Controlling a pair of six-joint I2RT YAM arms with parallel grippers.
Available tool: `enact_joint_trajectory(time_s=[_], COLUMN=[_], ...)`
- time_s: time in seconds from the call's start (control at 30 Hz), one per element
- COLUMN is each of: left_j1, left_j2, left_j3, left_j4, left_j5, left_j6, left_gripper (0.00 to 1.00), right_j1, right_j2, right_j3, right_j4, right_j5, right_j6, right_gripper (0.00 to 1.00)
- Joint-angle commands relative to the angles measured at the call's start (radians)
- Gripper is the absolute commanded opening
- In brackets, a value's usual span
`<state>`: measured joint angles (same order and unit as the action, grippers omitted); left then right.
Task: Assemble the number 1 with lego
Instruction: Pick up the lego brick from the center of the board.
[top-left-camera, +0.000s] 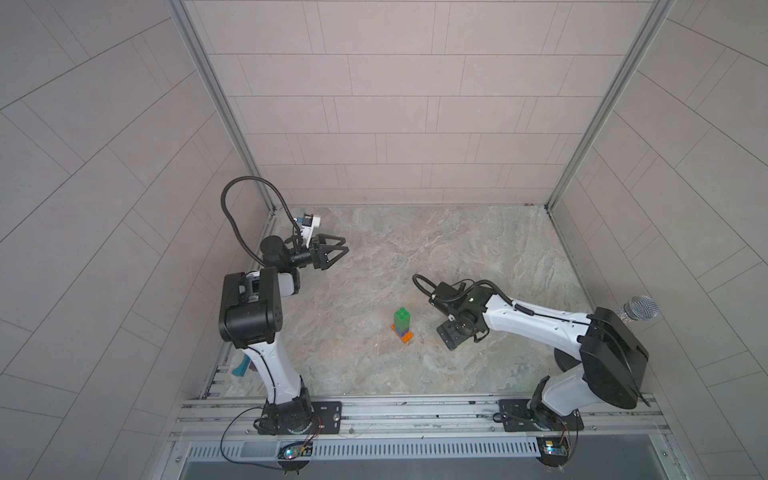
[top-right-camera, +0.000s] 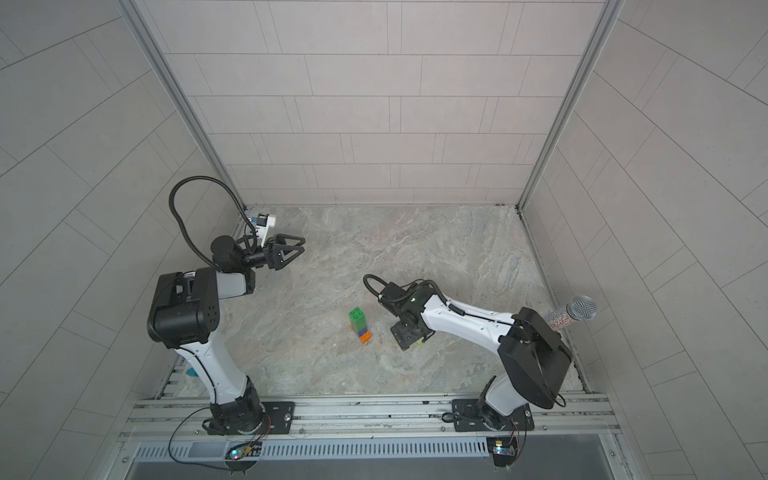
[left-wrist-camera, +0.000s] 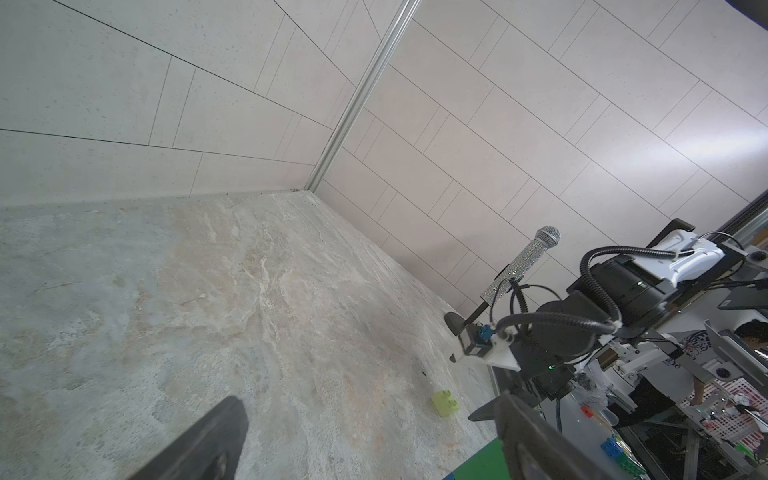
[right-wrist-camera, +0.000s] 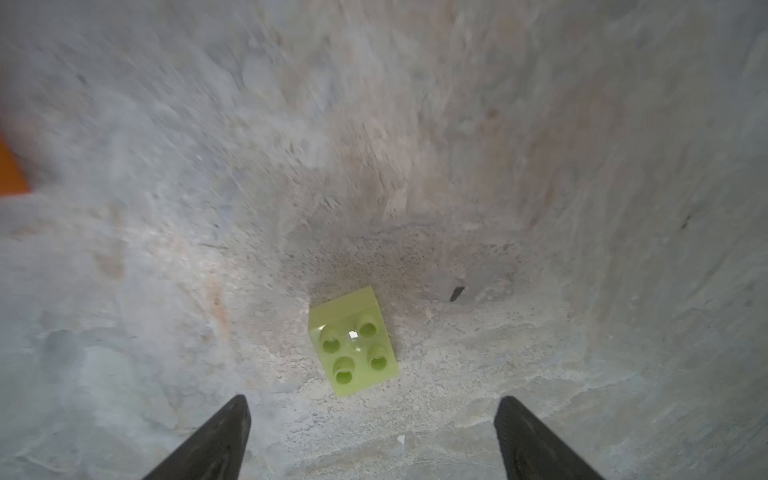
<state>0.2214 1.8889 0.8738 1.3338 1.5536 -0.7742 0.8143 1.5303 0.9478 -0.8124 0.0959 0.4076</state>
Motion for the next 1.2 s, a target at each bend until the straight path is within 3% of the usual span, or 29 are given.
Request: enact_joint_trajectory(time_s=[0.0,0.4,0.63,0.77,0.93,1.03,1.17], left_j1=[0.002,0.003,0.000,0.000,-0.002,-0.002,-0.008], left_j2=[-0.011,-0.002,-0.006,-0.006,-0.005,-0.006,-0.002], left_j3=[0.013,0.016,0.014,0.012,0.013,0.011,0.019], left_j4=[0.031,0.031,0.031,0.031,0.031,0.031,0.031], left_j5=[0.063,0.060,0.053,0.049,0.050,0.048,0.046], left_j6=[0.004,0.004,0.006,0.008,0.009,0.009,0.005], left_gripper=[1.00,1.00,1.00,1.00,1.00,1.00,1.00], right_j1=[-0.019,-0.033,-0.059,-0.072,-0.072,-0.058,-0.004], right_j2=[-0.009,0.057,0.088,0.088,0.049,-0.046,-0.141], right_j3=[-0.024,-0.041,-0.053,-0.049,-0.052,-0.011,0.168], right_j4=[0.040,0.102,0.114,0.114,0.077,-0.010,-0.139], right_j5=[-0.023,-0.048,-0.043,-0.051,-0.050,-0.065,-0.195], right_j6=[-0.006,-0.033,-0.038,-0.038,-0.024,-0.015,-0.042], right_gripper=[0.91,0.79,0.59,0.39,0.21,0.16,0.13])
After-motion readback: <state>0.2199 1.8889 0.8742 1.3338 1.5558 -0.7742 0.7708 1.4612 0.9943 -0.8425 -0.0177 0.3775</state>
